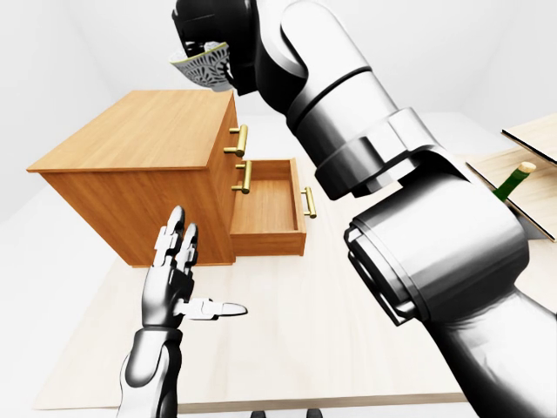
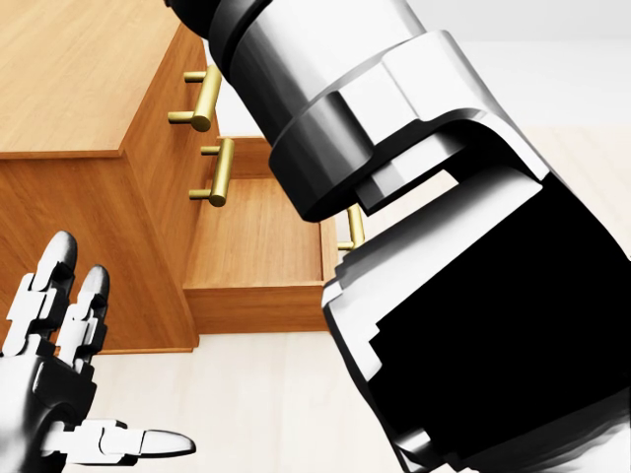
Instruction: Put the bowl on top of the cabinet.
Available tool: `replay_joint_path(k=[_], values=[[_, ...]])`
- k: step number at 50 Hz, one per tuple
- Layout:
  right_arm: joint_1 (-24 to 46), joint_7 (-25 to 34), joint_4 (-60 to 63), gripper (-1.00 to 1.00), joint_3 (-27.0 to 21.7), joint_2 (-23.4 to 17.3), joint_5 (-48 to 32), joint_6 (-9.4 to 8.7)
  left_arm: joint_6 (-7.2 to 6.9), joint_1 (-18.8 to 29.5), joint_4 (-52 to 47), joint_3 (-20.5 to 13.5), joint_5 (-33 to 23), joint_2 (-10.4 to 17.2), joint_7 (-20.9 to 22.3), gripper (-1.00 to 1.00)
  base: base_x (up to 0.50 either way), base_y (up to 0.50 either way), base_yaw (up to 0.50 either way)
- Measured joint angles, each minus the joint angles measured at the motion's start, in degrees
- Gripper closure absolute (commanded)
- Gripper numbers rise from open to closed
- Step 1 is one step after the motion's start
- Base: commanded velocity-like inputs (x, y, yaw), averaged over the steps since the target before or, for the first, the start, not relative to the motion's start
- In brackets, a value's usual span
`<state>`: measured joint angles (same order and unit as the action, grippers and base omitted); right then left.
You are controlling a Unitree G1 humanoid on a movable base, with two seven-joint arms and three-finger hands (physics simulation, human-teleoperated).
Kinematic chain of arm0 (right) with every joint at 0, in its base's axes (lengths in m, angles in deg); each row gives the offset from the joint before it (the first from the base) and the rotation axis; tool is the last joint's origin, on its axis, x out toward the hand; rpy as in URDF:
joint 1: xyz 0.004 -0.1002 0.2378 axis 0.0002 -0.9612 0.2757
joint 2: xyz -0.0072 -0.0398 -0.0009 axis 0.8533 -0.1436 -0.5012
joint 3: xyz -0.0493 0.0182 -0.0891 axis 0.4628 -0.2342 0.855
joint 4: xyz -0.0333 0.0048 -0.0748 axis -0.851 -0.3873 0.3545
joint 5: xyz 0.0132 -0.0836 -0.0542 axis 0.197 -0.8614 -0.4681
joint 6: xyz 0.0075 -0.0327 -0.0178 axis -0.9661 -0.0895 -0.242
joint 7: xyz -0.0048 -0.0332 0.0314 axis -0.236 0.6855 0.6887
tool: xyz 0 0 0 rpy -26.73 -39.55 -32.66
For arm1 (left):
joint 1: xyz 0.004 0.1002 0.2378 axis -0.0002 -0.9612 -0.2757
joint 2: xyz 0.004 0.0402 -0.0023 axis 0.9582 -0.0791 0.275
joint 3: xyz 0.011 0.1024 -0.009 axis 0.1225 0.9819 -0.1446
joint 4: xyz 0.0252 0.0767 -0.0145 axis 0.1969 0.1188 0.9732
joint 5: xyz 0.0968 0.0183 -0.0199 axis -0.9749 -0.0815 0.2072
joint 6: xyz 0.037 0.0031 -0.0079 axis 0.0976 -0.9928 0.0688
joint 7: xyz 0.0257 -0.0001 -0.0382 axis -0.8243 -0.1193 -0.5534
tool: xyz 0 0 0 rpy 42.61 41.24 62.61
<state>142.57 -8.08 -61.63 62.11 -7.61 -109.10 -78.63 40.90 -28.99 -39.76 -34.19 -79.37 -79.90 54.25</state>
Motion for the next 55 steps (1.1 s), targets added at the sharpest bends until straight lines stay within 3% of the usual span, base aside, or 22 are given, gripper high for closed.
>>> replay_joint_path(k=[23, 55], values=[[-1.49, 0.0, -0.29, 1.0, -0.39, 1.08, 1.15, 0.45, -0.41, -0.18, -0.52, 0.18, -0.12, -0.02, -0.05, -1.0, 0.0, 0.0, 0.0], [-3.43, 0.0, -0.65, 1.0, -0.23, 1.08, 1.29, 1.31, 0.03, -0.66, -0.62, 0.49, -0.3, -0.12, 0.14, -1.0, 0.0, 0.0, 0.0]])
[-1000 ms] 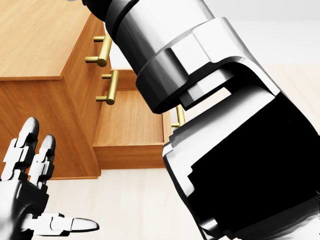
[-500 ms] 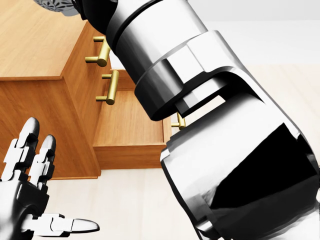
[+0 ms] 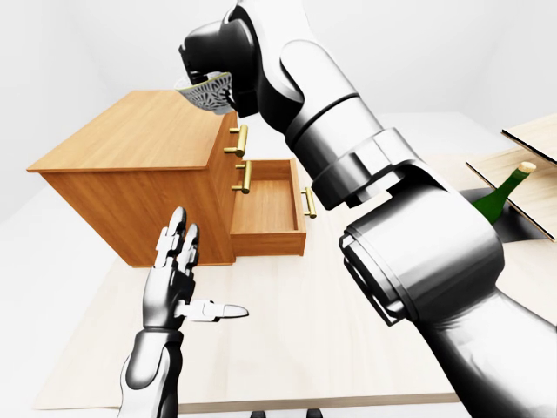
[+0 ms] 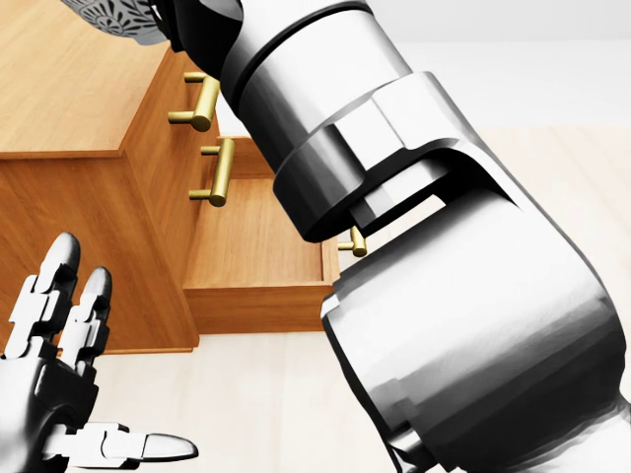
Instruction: Put the bowl on top of the cabinet.
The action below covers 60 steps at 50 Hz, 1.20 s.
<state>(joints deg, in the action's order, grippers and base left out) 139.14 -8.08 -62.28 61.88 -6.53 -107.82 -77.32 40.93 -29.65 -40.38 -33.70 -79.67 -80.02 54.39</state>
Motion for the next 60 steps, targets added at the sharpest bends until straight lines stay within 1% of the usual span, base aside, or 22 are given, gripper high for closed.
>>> replay_joint_path(k=[7, 12, 29, 44, 48, 60], values=[[-0.1, 0.0, -0.04, 1.0, -0.06, -0.24, -0.24, 0.23, 0.04, 0.0, 0.03, 0.11, -0.11, -0.02, -0.04, -1.0, 0.0, 0.0, 0.0], [-0.1, 0.0, -0.17, 1.0, -0.15, -0.23, -0.37, 0.95, -0.01, 0.08, 0.1, 0.12, -0.12, 0.01, -0.06, -1.0, 0.0, 0.0, 0.0], [0.37, 0.0, -0.71, 1.0, -0.98, 0.69, -0.53, 5.14, 0.06, 0.22, 0.41, 0.2, -0.22, 0.04, -0.1, -1.0, 0.0, 0.0, 0.0], [0.47, 0.0, -1.01, 1.0, -1.61, 1.7, -0.51, 8.13, 0.17, 0.19, 0.5, 0.25, -0.24, 0.06, -0.08, -1.0, 0.0, 0.0, 0.0], [0.54, 0.0, -1.05, 1.0, -1.74, 1.91, -0.47, 8.66, 0.17, 0.14, 0.46, 0.26, -0.23, 0.06, -0.05, -1.0, 0.0, 0.0, 0.0], [0.94, 0.0, -1.16, 1.0, -2.06, 2.01, -0.44, 8.69, 0.32, 0.15, 0.64, 0.4, -0.36, 0.03, -0.07, -1.0, 0.0, 0.0, 0.0]])
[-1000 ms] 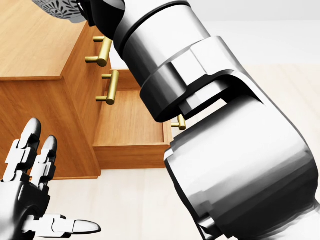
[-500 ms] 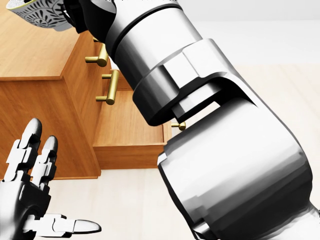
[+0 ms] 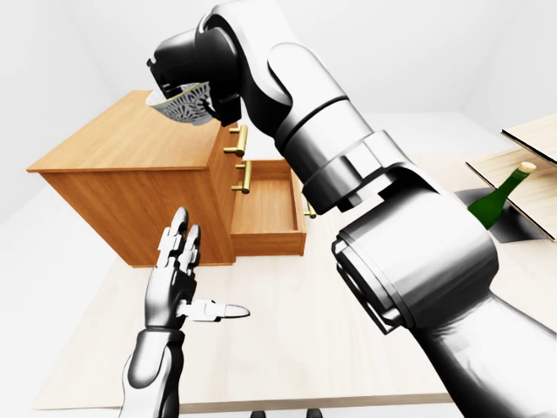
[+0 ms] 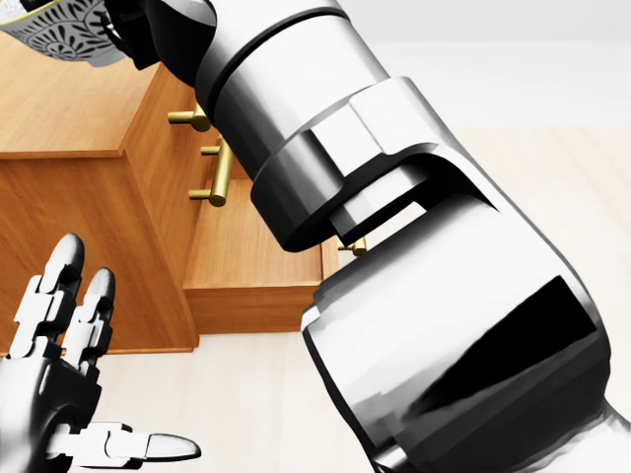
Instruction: Put the bowl on top of the cabinet.
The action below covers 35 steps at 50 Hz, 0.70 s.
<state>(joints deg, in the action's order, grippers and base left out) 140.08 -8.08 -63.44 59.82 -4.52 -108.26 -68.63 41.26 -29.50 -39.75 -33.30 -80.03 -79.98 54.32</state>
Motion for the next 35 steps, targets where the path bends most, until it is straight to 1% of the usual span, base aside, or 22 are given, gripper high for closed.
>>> replay_joint_path(k=[21, 35], values=[[0.33, 0.0, -0.15, 1.0, -0.57, -0.28, 0.36, 0.0, -0.29, -0.11, -0.36, -0.06, 0.22, 0.05, 0.2, -1.0, 0.0, 0.0, 0.0], [0.3, 0.0, -0.37, 1.0, -1.21, -0.49, 0.72, 0.0, -0.06, -0.24, -0.21, 0.11, 0.03, -0.01, 0.24, -1.0, 0.0, 0.0, 0.0]])
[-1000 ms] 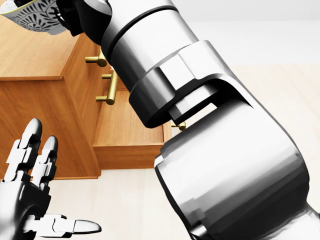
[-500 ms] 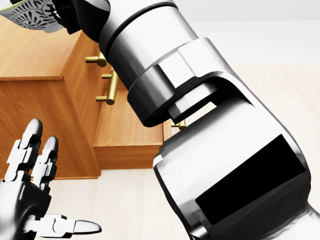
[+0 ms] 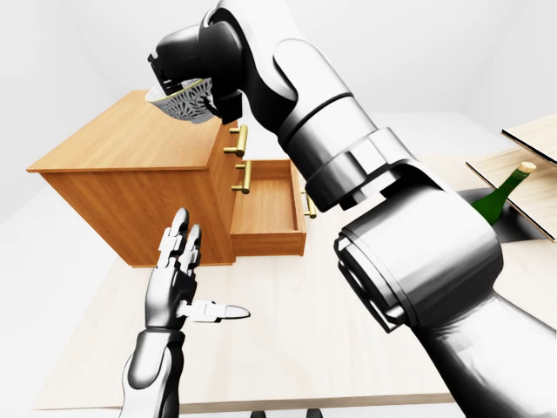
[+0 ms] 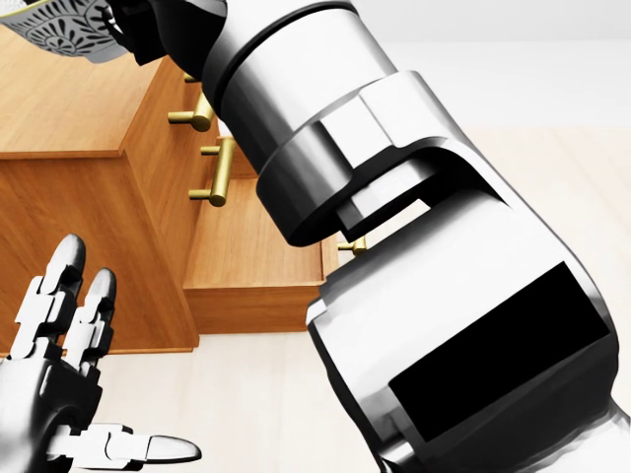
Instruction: Put the bowl on top of the cabinet.
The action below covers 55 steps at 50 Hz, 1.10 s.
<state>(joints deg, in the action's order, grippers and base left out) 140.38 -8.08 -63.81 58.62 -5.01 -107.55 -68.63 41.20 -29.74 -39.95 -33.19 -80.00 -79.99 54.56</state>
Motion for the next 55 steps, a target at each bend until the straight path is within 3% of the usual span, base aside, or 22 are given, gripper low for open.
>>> replay_joint_path(k=[55], values=[[-0.88, 0.0, -0.43, 1.0, -2.91, 0.17, 3.26, 0.0, 0.04, -0.23, -0.02, 0.18, -0.12, 0.05, 0.45, -1.0, 0.0, 0.0, 0.0]])
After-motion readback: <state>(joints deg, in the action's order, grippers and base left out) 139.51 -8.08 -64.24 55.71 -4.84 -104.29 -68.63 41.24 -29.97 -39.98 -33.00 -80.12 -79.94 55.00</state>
